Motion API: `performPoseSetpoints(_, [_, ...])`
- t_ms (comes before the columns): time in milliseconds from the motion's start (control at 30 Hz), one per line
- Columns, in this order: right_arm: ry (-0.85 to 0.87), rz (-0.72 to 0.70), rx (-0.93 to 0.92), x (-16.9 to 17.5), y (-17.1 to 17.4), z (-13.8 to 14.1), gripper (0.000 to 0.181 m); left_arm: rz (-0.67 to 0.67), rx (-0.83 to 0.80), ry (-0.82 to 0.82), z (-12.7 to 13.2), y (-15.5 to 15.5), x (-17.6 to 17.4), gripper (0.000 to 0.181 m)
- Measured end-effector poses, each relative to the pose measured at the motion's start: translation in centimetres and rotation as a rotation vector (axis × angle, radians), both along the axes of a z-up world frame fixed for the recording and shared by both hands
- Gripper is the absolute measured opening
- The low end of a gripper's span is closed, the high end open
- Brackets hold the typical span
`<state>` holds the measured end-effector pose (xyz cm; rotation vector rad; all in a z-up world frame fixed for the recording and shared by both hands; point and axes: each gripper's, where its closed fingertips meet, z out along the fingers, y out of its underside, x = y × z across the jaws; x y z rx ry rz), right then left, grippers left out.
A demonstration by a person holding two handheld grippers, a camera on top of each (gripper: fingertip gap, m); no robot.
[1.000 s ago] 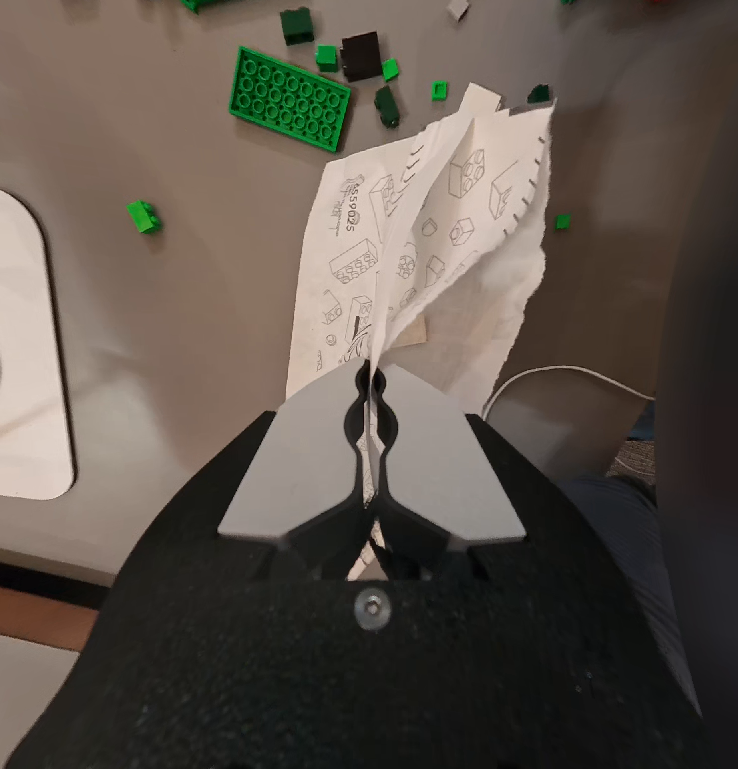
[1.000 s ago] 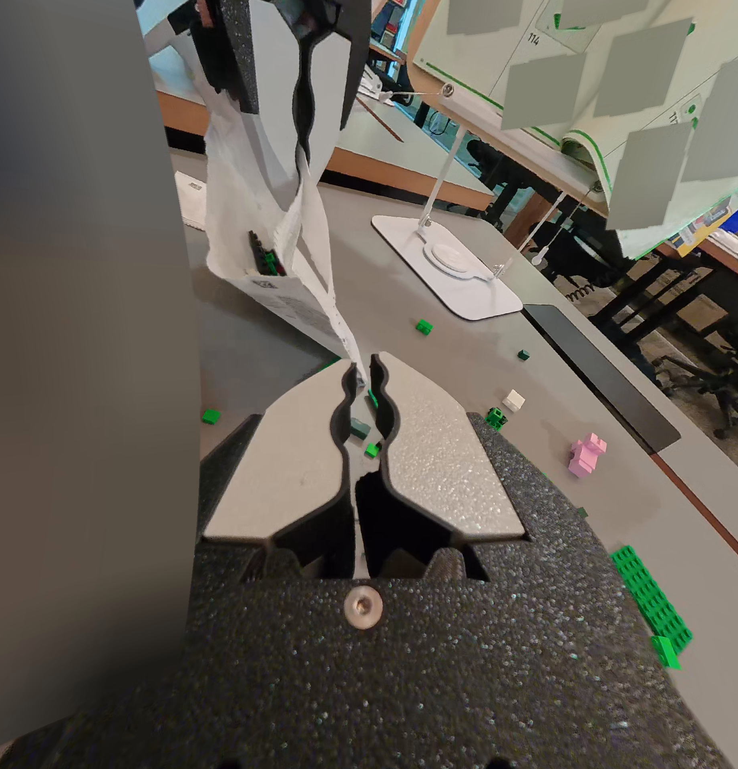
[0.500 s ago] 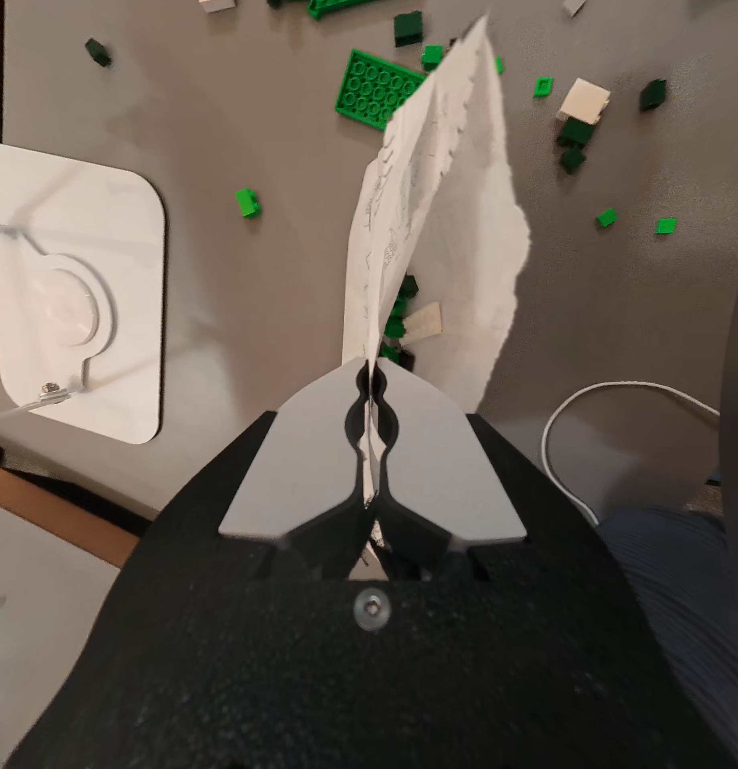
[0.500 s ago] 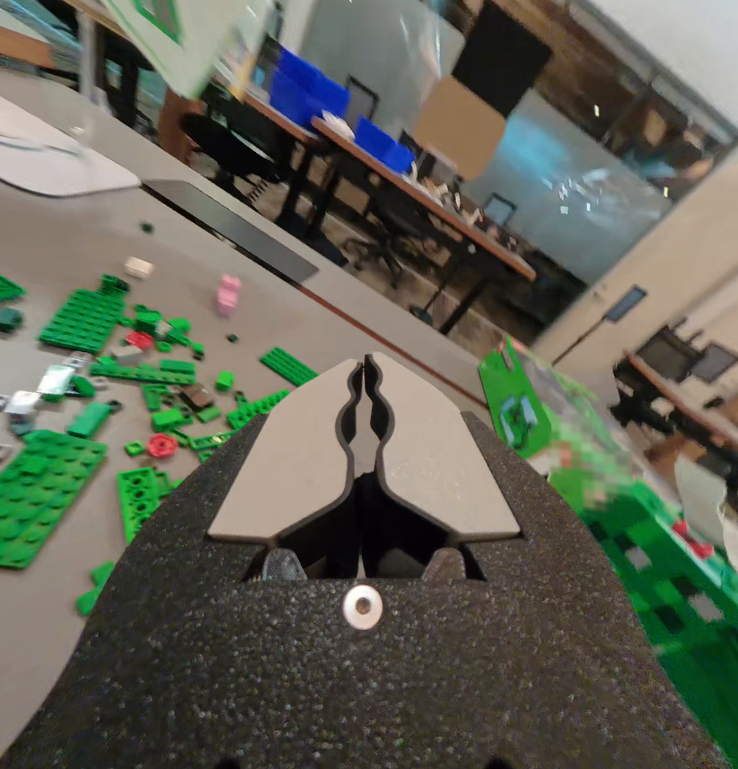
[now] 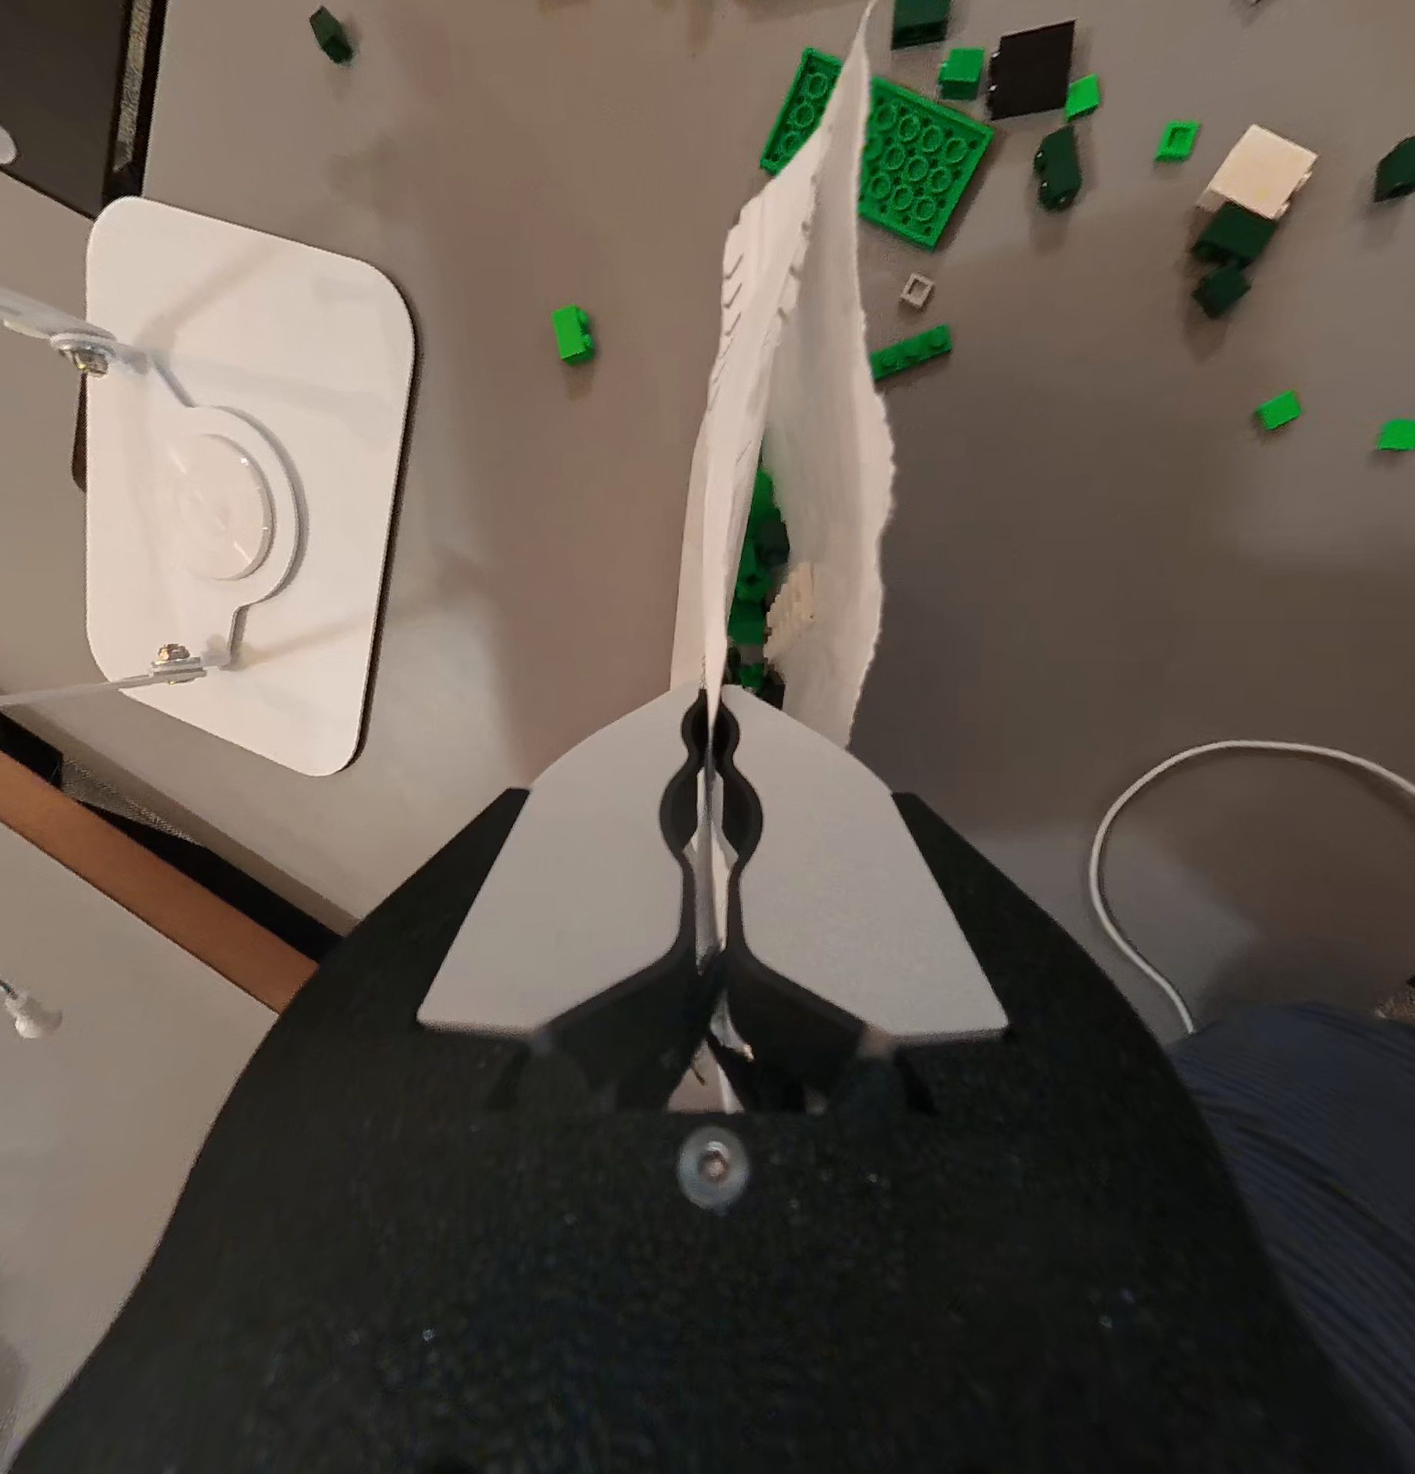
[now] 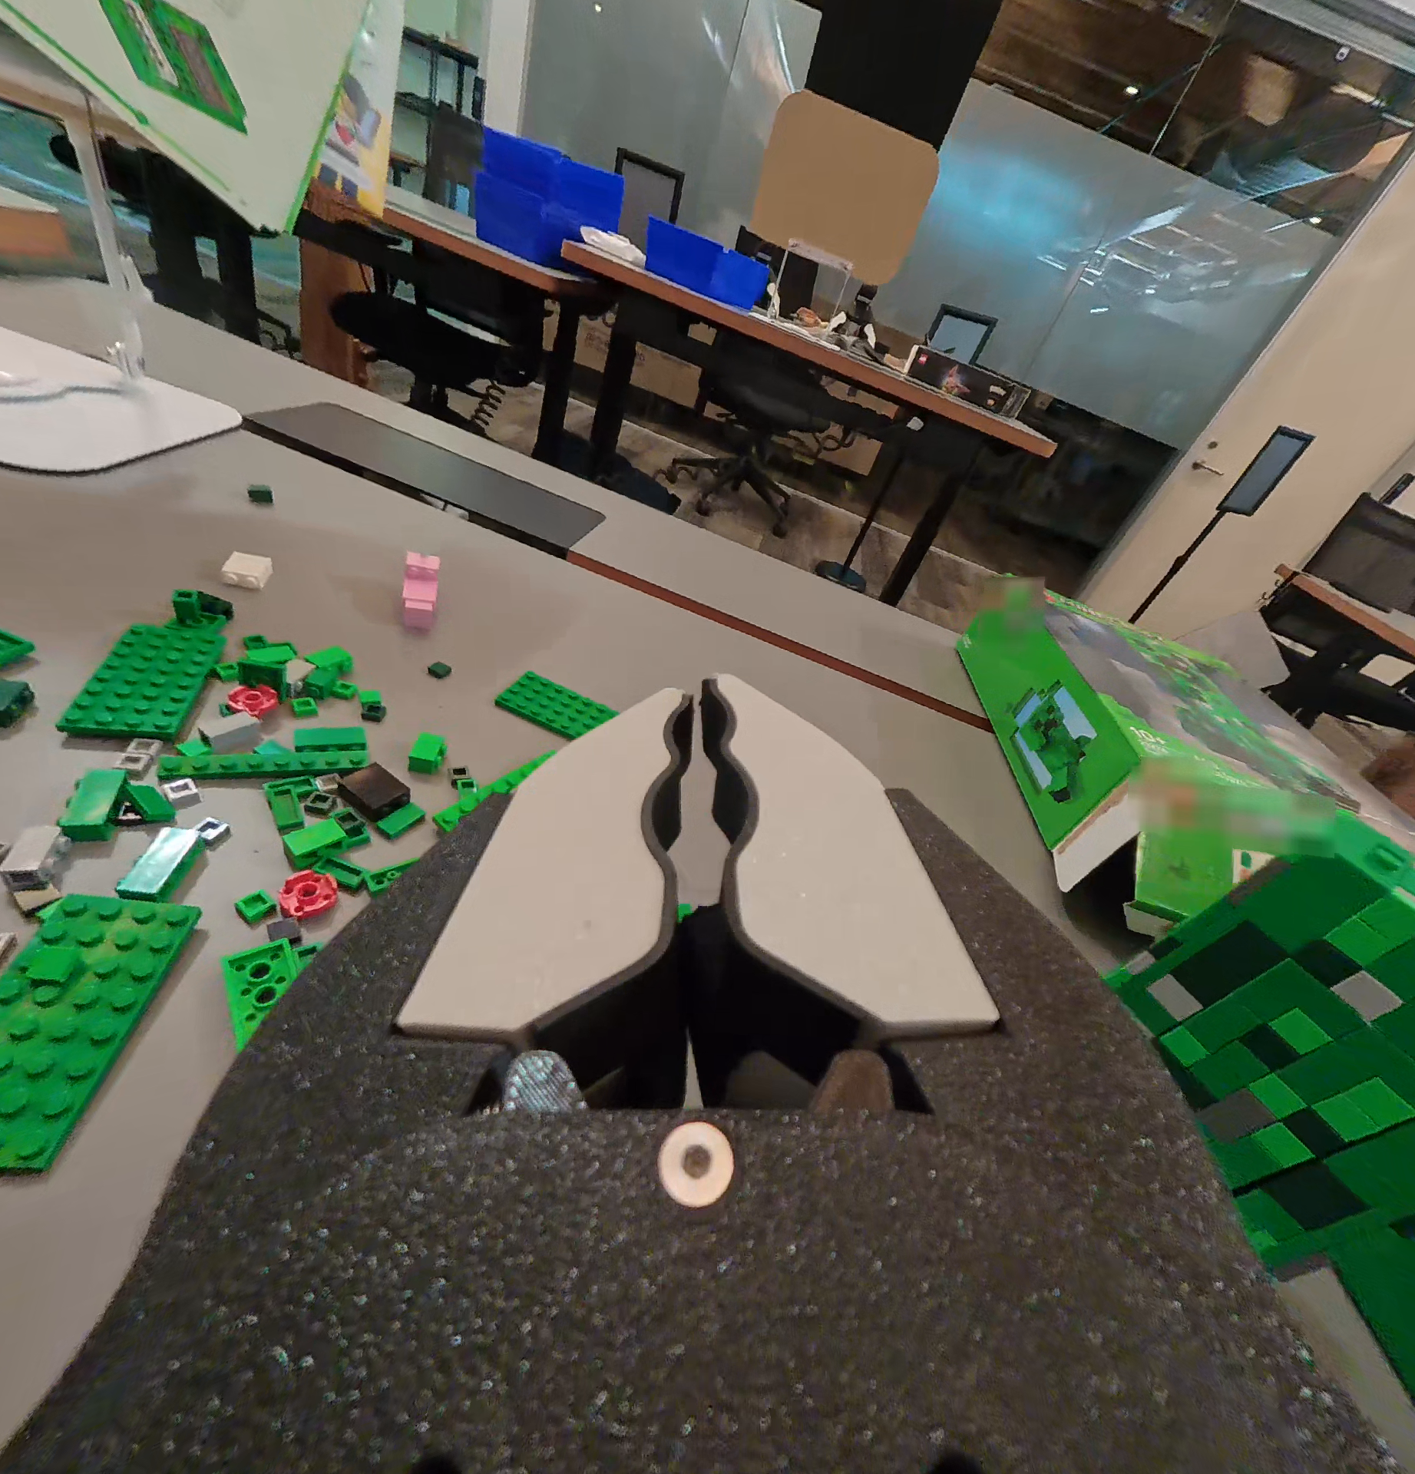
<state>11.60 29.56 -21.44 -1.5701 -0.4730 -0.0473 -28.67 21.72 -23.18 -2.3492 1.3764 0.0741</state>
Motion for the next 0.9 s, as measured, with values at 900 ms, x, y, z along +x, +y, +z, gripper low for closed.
performPoseSetpoints(900, [-0.015,0.103,-0.004,-3.6,-0.4,-0.6,0.008,-0.019,-0.059,-0.074,-0.2,-0.4,0.0,0.000])
